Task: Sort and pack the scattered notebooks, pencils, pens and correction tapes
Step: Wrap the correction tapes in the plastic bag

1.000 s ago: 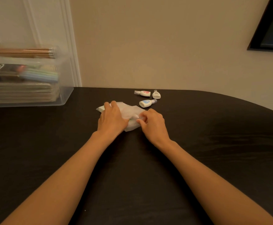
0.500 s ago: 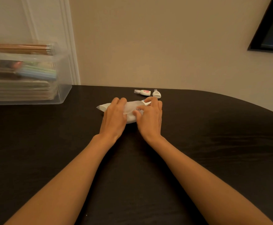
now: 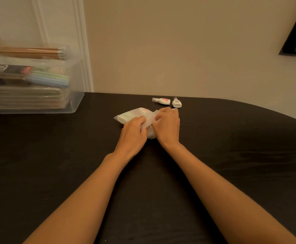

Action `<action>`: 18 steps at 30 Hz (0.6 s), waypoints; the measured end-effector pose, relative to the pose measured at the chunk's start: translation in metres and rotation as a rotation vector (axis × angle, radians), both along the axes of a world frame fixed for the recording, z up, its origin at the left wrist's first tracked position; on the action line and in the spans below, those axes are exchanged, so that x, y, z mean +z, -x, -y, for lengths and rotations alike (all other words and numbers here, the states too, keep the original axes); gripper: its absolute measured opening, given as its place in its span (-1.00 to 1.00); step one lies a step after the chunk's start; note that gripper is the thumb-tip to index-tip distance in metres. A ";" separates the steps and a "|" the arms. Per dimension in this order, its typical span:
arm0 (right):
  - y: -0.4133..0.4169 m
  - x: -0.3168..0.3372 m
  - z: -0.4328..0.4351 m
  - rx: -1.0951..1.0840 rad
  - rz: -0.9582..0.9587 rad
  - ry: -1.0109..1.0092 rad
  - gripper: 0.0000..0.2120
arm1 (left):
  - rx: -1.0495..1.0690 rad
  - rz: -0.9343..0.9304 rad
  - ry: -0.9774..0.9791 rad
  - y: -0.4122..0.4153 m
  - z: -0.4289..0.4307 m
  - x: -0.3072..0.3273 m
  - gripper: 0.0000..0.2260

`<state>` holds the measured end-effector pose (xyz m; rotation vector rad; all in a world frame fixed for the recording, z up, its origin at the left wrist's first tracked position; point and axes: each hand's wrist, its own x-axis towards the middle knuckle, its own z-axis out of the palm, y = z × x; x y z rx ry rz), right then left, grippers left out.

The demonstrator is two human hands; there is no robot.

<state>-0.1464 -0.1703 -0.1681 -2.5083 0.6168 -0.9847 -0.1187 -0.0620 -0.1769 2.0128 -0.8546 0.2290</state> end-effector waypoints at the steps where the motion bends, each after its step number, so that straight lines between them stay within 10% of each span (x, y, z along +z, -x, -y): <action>1: 0.001 0.000 0.001 0.073 0.007 -0.035 -0.85 | -0.007 -0.029 0.001 0.000 -0.001 0.000 -0.75; 10: 0.018 0.005 0.000 0.434 0.053 -0.768 -0.66 | 0.283 -0.123 -0.206 0.000 -0.007 0.008 -0.86; 18: 0.026 0.006 -0.004 0.431 0.053 -0.911 -0.73 | 0.427 -0.052 -0.283 0.000 -0.005 0.009 -0.68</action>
